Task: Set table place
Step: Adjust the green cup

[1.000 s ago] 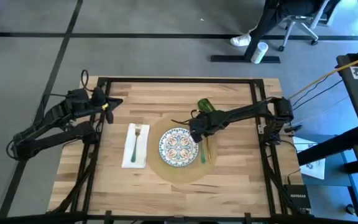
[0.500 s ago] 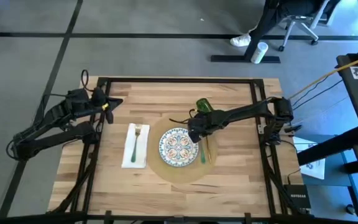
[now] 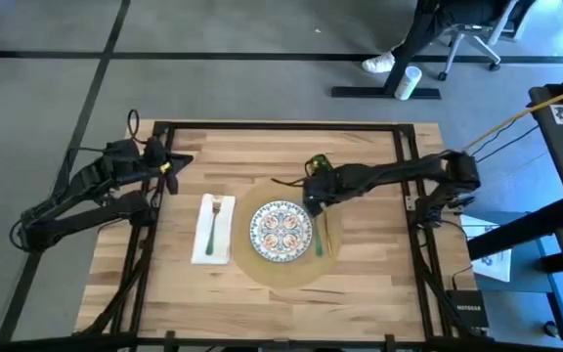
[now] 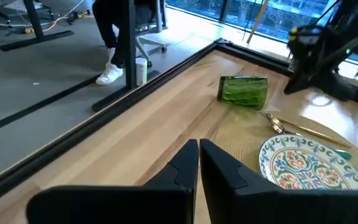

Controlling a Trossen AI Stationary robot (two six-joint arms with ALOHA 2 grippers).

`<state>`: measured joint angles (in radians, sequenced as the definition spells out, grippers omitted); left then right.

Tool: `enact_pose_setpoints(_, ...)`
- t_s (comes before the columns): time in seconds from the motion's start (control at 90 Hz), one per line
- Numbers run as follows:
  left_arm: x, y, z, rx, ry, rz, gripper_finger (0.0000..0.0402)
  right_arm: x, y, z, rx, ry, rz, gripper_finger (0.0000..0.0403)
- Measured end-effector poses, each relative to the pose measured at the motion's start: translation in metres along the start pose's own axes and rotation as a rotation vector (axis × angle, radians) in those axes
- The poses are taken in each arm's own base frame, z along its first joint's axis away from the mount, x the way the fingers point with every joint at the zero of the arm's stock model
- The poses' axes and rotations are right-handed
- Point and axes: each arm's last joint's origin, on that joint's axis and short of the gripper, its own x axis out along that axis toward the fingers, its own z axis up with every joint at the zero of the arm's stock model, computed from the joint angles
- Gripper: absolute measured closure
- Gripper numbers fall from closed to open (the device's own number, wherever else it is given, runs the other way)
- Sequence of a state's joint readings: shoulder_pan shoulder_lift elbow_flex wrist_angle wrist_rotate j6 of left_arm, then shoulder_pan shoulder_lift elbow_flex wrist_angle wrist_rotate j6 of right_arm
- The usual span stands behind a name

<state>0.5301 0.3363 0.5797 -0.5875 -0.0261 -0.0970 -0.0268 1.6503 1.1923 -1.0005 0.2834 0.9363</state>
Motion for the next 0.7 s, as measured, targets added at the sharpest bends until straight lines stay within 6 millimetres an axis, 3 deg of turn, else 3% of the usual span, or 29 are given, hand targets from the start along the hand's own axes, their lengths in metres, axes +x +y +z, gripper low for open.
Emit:
enact_pose_setpoints(0.167, 0.000, 0.000, 0.000, 0.001, 0.000, 0.000, 0.0402, -0.002, -0.008, 0.002, -0.139, 0.012, -0.037, 0.0381)
enact_pose_setpoints(0.467, 0.000, 0.000, 0.000, 0.000, -0.001, 0.000, 0.0402, 0.000, -0.014, 0.010, -0.351, -0.073, -0.144, 0.0287)
enact_pose_setpoints(0.7, 0.000, 0.000, 0.000, 0.000, -0.001, 0.000, 0.0402, 0.001, -0.014, 0.010, -0.488, -0.074, -0.179, 0.0279)
